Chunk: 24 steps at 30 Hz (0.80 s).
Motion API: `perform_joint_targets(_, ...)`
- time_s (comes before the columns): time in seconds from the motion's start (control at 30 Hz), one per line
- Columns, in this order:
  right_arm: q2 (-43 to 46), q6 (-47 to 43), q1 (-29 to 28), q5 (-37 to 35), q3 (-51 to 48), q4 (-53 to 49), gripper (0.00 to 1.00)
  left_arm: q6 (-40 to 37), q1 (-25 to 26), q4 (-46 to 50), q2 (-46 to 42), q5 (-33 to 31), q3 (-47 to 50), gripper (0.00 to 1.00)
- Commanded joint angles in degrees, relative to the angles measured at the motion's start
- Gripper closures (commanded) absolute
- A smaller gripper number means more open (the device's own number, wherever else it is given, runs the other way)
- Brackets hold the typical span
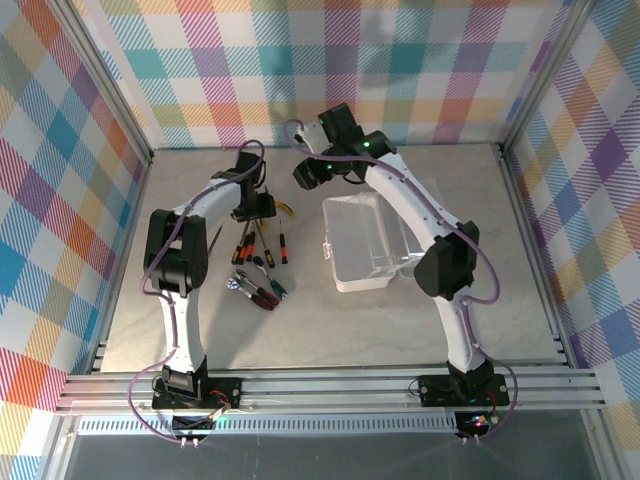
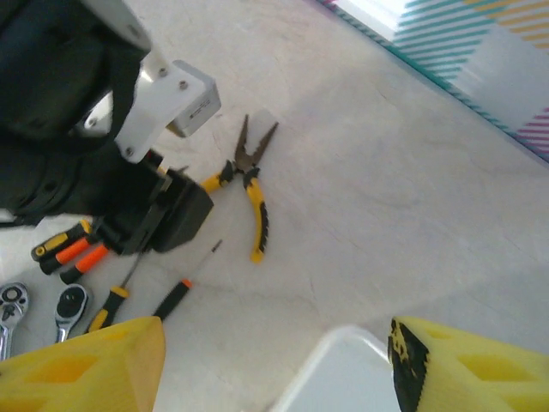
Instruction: Pack the tool kit
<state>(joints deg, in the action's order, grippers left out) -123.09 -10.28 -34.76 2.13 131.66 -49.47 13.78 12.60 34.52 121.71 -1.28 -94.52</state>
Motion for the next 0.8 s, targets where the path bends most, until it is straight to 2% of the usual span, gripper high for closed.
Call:
perform_joint_targets(0.0, 7.5, 0.3, 0.9, -2.9, -7.3, -2.4, 0.27, -0.8, -0.6, 2.0, 3.2, 1.4, -5.0, 0.47)
perform_joint_targets(0.17, 21.2, 2.1, 3.5, -3.3, -22.8, -0.2, 0.17, -1.5, -0.5, 5.1, 8.4, 0.5, -11.4, 0.55)
perform_joint_targets(0.3, 29.5, 3.2, 6.4, -5.1, -32.0, -0.6, 0.15, -2.2, -0.6, 6.8, 10.9, -0.9, -13.6, 0.59)
perform_joint_targets(0.53, 38.4, 6.9, 10.5, -6.7, -42.0, -2.8, 0.11, -3.3, -0.6, 9.1, 13.0, -3.1, -14.7, 0.65)
perform_joint_targets(0.63, 41.0, 9.0, 13.2, -6.6, -44.8, -4.0, 0.01, -3.5, -0.6, 9.7, 14.3, -2.4, -15.6, 0.69)
perform_joint_targets(0.77, 41.9, 11.7, 16.9, -5.6, -46.1, -6.0, 0.01, -3.5, -0.6, 9.8, 15.7, -0.9, -16.5, 0.77)
